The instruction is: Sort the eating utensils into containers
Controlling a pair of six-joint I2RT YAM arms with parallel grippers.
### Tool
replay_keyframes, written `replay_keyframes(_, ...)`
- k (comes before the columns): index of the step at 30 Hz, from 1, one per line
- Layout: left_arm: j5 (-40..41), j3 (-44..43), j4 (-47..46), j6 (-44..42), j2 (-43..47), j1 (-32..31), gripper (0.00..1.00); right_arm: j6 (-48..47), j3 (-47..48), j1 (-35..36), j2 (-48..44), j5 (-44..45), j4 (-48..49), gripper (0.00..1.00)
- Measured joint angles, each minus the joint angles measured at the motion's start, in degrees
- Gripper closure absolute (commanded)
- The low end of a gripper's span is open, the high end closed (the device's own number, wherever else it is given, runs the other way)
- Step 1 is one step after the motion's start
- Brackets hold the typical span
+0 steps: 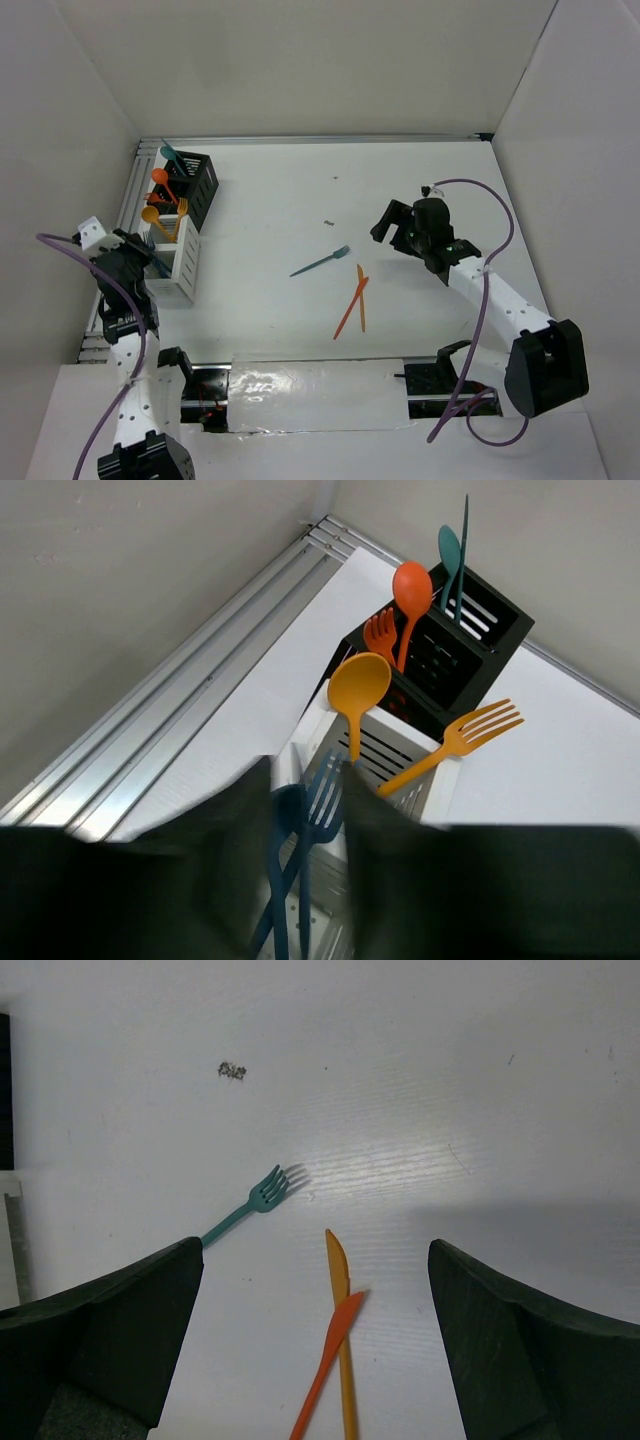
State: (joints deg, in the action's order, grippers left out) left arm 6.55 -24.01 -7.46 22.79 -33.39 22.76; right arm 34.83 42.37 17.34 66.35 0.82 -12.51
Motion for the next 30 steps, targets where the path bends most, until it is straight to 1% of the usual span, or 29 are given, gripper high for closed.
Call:
replay_keyframes(2,0.0,-0.1,0.6,0.3,-0.2,0.0,0.38,0.1,0.0,0.0,-0.5,0.0,0.0,0.00)
replay_keyframes(3,0.0,-0.3,1.2,0.2,-0.2,0.0,0.34,0.2,0.0,0.0,-0.9,0.0,0.0,0.00)
replay_keyframes(5,0.0,-1.0,2.1,-0.3,0.1,0.0,0.23,0.3,0.0,0.0,-1.7,0.0,0.0,0.00)
replay_keyframes(7,-0.7,-2.2,3.1,-0.9,1.1,0.0,0.16,0.3,0.0,0.0,-2.3,0.0,0.0,0.00)
replay_keyframes(8,-1.2,-3.2,3.6,-1.9,2.0,0.0,0.11,0.3,0.0,0.0,-2.4,0.0,0.0,0.00)
replay_keyframes(11,-4.5,-6.6,4.1,-4.9,4.6,0.0,0.10,0.5,0.0,0.0,-2.5,0.0,0.0,0.00)
replay_keyframes(12,-7.3,-8.2,4.1,-6.8,5.3,0.0,0.09,0.7,-0.1,0.0,-2.5,0.0,0.0,0.00)
replay_keyframes(14,-15.8,-11.8,4.0,-10.8,6.2,0.2,0.11,0.8,-0.1,0.0,-2.5,-0.1,0.0,0.00)
replay_keyframes(15,-21.8,-14.1,4.3,-13.4,6.2,0.0,0.10,0.9,-0.1,0.0,-2.5,-0.1,0.0,0.00)
replay_keyframes(17,-31.3,-18.0,4.3,-17.3,4.9,-1.0,0.11,1.2,-0.1,0.0,-2.5,-0.2,0.0,0.00)
replay_keyframes(19,-38.8,-21.2,4.6,-19.5,2.1,-4.7,0.14,1.4,-0.1,0.0,-2.5,-0.2,0.0,0.00)
replay_keyframes(20,-42.3,-22.7,4.7,-19.9,-0.3,-6.8,0.16,1.5,-0.1,0.0,-2.5,-0.2,-0.1,0.00)
replay_keyframes(22,-47.5,-25.6,5.9,-20.9,-6.9,-11.2,0.16,1.7,-0.1,0.0,-2.5,-0.2,-0.3,0.00)
replay_keyframes(25,-49.2,-30.1,9.1,-22.6,-19.0,-22.1,0.16,1.8,-0.1,0.0,-2.7,0.1,-1.0,0.00)
replay_keyframes(29,-45.4,-34.6,17.8,-26.5,-35.4,-37.0,0.17,2.7,-0.5,0.0,-5.2,1.3,-2.3,0.00)
replay_keyframes(30,-44.9,-35.5,19.6,-27.5,-38.3,-39.9,0.17,3.1,-0.9,0.0,-6.5,1.7,-2.8,0.00)
